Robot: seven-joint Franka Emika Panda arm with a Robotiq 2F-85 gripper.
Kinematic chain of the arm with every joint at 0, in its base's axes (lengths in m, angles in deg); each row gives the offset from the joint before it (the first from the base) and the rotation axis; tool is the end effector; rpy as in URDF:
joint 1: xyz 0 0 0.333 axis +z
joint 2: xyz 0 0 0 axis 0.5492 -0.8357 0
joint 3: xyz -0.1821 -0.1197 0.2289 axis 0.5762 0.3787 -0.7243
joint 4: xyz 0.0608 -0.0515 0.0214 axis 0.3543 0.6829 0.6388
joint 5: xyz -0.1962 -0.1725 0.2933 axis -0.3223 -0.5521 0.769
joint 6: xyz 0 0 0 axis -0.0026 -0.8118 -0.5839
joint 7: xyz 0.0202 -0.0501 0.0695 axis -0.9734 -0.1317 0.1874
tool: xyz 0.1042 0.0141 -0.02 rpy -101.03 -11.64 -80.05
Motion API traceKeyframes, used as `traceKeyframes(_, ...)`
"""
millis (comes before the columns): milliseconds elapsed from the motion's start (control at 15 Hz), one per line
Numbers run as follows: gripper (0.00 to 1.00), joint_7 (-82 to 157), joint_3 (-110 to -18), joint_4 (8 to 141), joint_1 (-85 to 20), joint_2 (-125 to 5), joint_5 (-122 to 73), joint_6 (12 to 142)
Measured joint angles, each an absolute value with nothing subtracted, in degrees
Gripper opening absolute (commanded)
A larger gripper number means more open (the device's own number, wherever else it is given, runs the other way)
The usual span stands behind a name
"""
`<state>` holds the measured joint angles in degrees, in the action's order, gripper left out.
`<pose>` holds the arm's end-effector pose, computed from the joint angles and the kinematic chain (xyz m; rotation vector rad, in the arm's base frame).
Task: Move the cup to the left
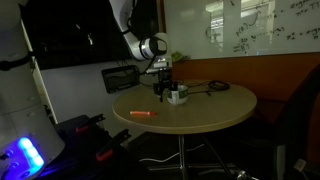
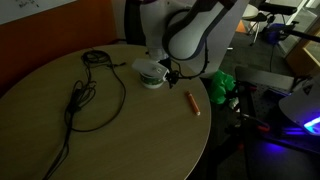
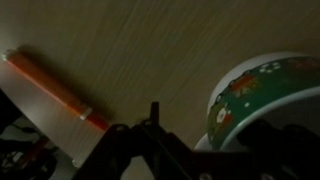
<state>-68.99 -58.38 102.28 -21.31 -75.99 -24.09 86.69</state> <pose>0.5628 0.0218 0.1390 1.8056 -2.3584 0.0301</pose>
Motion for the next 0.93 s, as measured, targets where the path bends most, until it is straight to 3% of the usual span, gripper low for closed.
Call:
traceKeyframes(267,0.12,-69.0,-58.4,101.8,-21.3,-76.1,-24.1,88.3)
traceKeyframes(400,0.01,-69.0,-58.2,101.6,-21.0,-76.1,-24.1,88.6)
traceKeyframes(933,0.03,-73.7,-57.4,103.3,-18.3,-74.2,-24.6,88.9)
